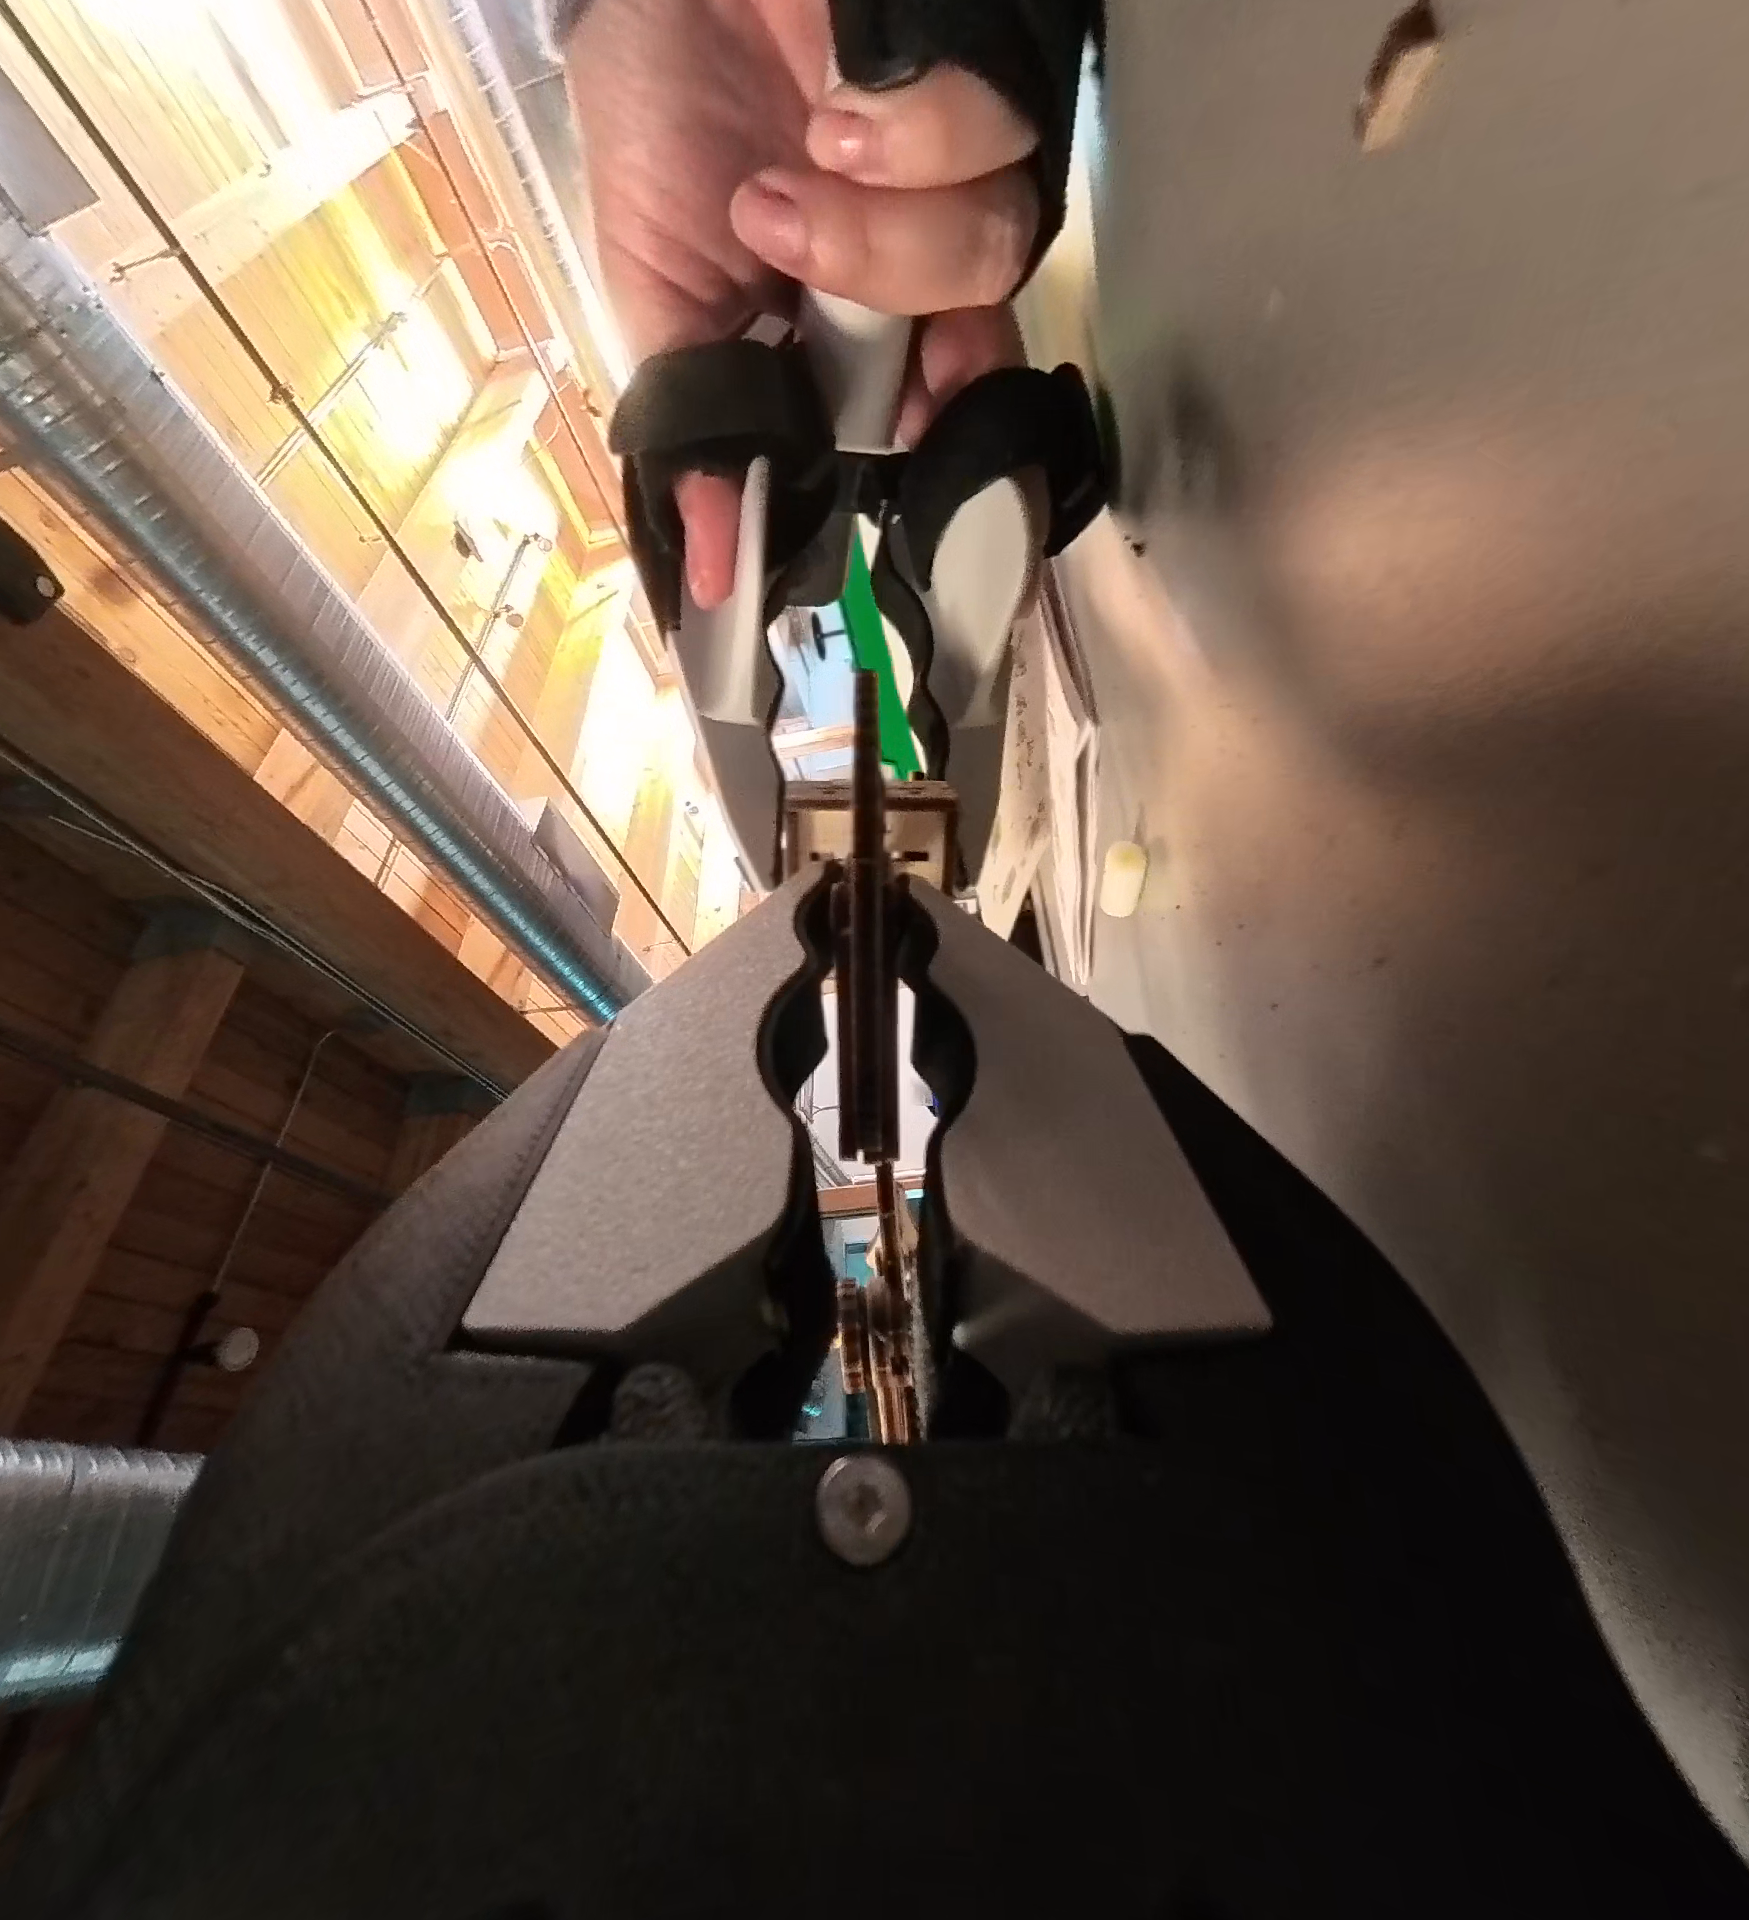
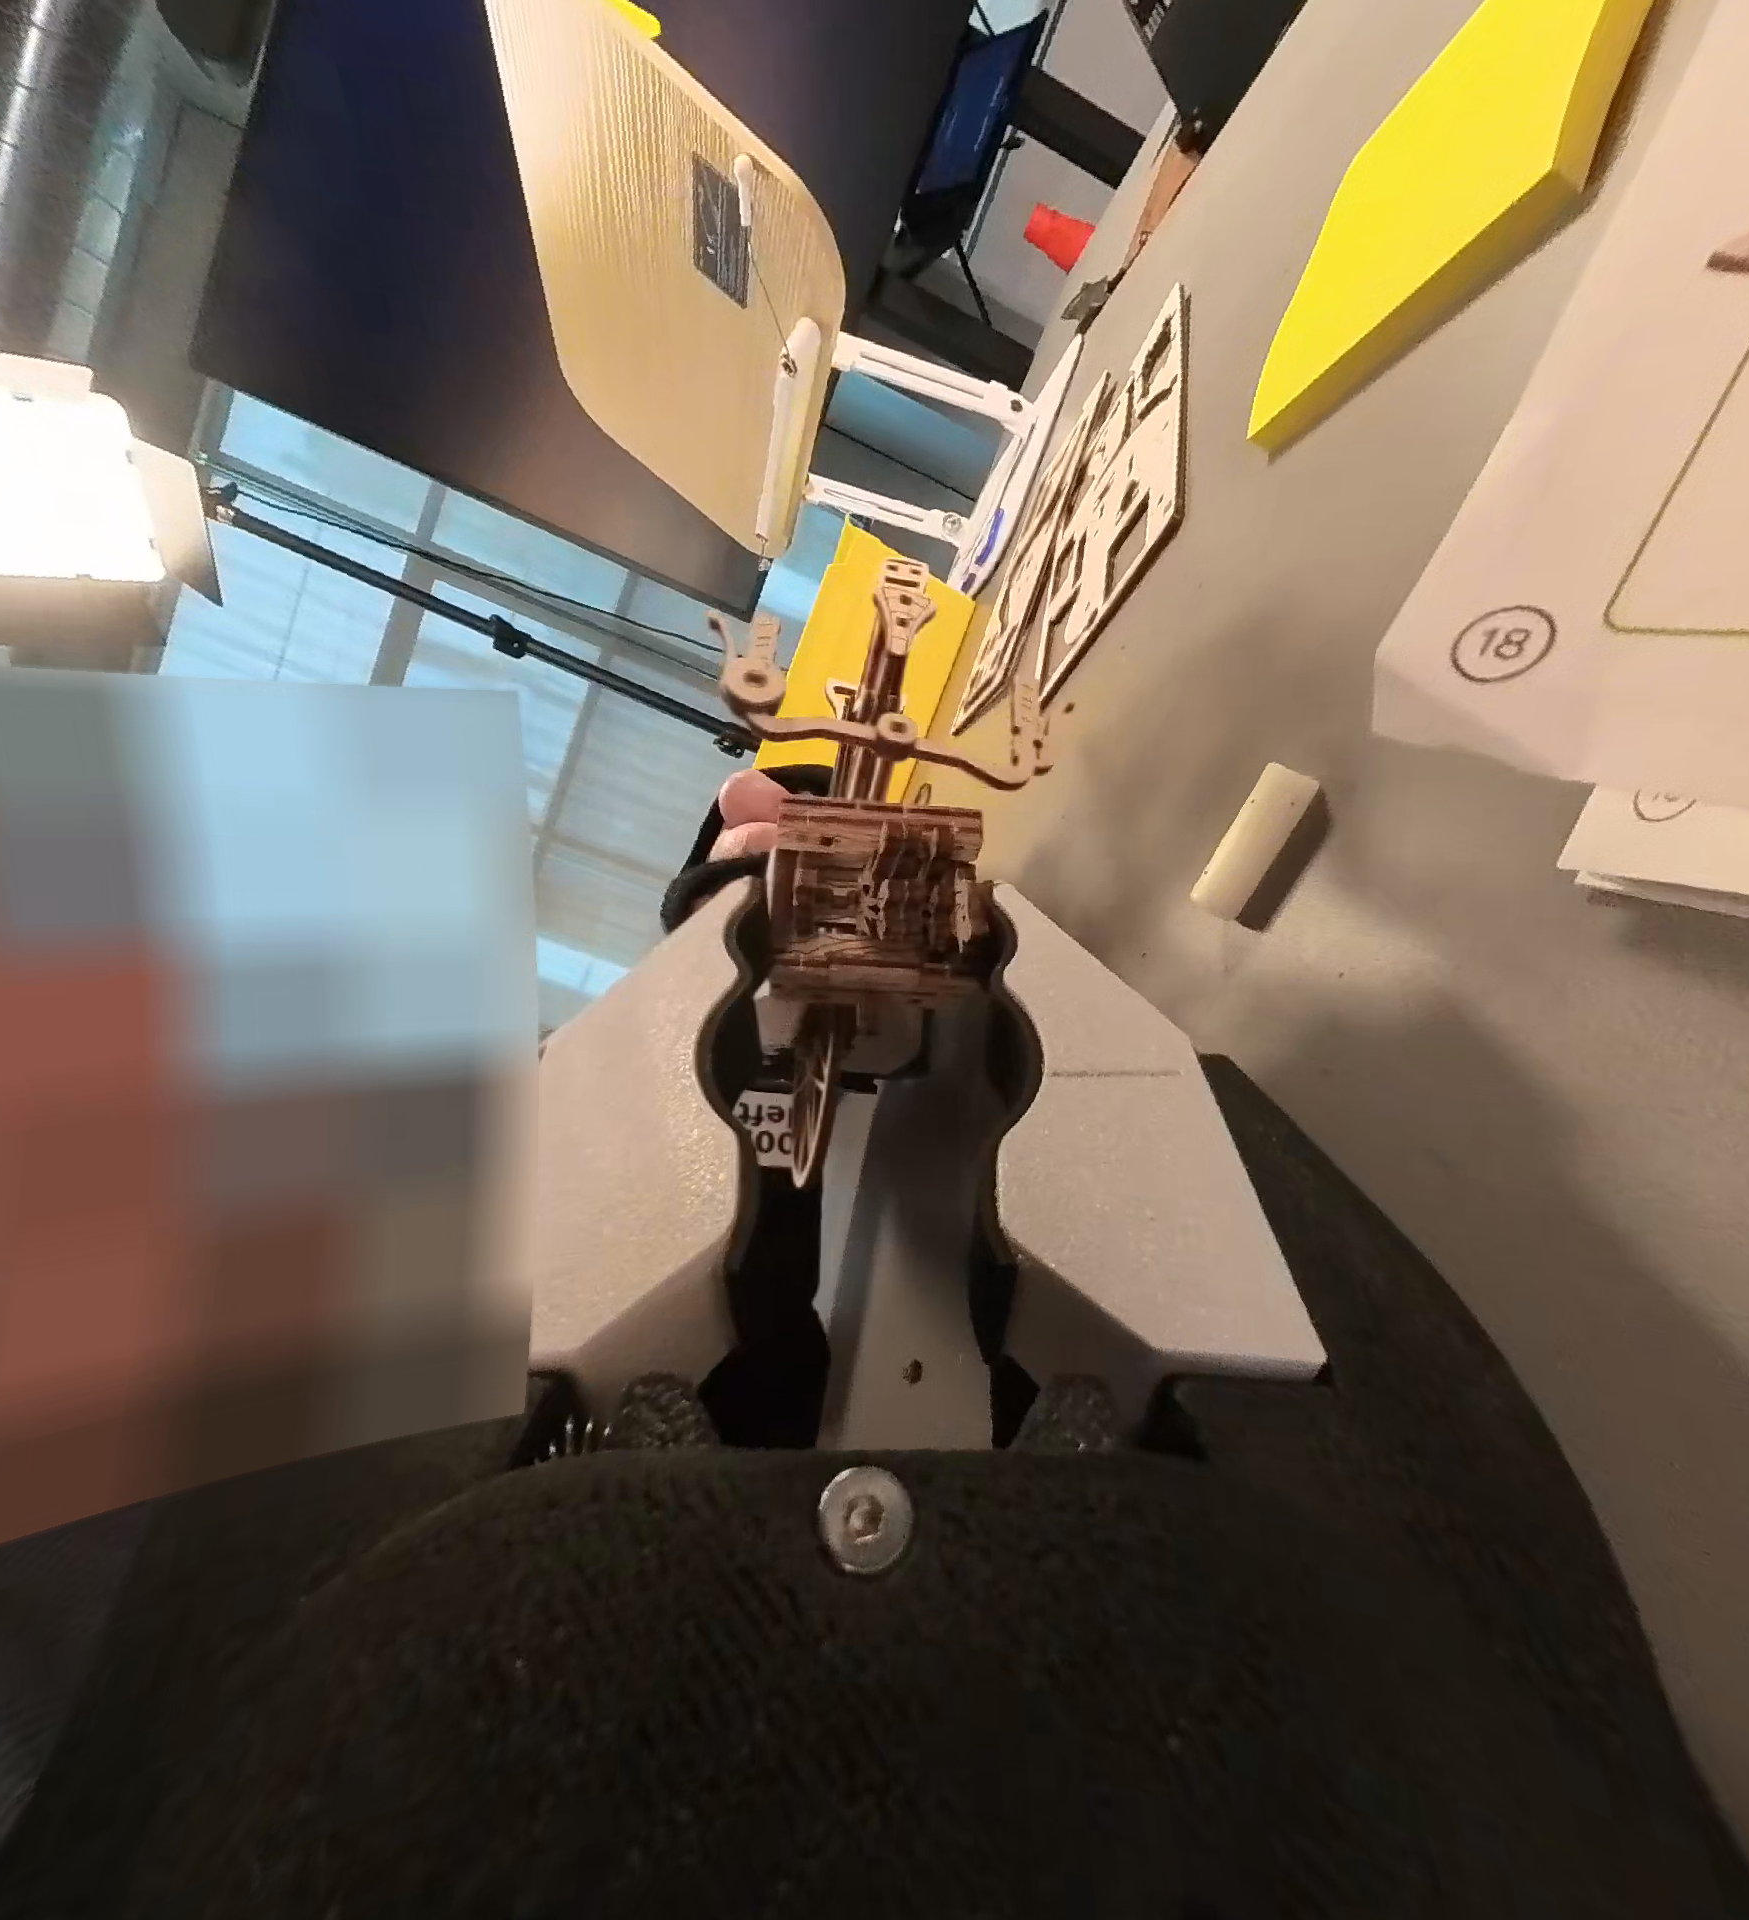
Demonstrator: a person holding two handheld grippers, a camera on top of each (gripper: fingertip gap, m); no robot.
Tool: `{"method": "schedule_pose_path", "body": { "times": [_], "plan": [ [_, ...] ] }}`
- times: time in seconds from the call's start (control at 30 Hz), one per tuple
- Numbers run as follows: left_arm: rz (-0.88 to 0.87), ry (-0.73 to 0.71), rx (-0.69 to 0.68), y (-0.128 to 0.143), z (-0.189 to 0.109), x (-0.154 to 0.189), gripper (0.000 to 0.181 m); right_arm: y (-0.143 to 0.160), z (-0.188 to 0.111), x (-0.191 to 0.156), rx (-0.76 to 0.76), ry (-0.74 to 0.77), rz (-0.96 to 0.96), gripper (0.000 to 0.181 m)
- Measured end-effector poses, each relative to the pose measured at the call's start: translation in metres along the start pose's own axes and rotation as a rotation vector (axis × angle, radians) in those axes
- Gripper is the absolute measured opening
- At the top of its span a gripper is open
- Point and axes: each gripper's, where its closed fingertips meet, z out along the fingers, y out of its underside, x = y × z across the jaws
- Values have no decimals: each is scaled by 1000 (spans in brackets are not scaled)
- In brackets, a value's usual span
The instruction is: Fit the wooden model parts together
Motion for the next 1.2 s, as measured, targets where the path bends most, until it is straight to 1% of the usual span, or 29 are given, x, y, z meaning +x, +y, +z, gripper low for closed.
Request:
{"method": "schedule_pose_path", "body": {
  "times": [0.23,0.5,0.83,0.93,0.97,1.0,1.03,1.1,1.13,1.2],
  "plan": [
    [5,-4,5,-1,3,0,7,0,0,-1,20,-16,47,37],
    [0,-3,9,-1,5,0,8,0,0,-1,22,-18,50,37],
    [-9,3,8,0,6,1,7,-1,0,0,28,0,26,37],
    [-21,5,12,-1,6,1,8,-5,-3,-5,27,10,-57,37],
    [-18,8,19,-2,5,2,7,-9,-7,-7,29,42,-120,37],
    [-13,5,19,-2,5,2,8,-12,-12,-6,16,117,-206,37],
    [-13,4,20,-3,5,2,8,-15,-18,1,-9,227,-314,37],
    [-19,6,25,-4,5,2,8,-17,-31,12,-98,435,-516,37],
    [-19,4,25,-3,4,2,8,-15,-35,17,-154,503,-582,38],
    [-22,8,26,-4,4,2,8,-7,-38,25,-259,579,-656,38]
  ]
}}
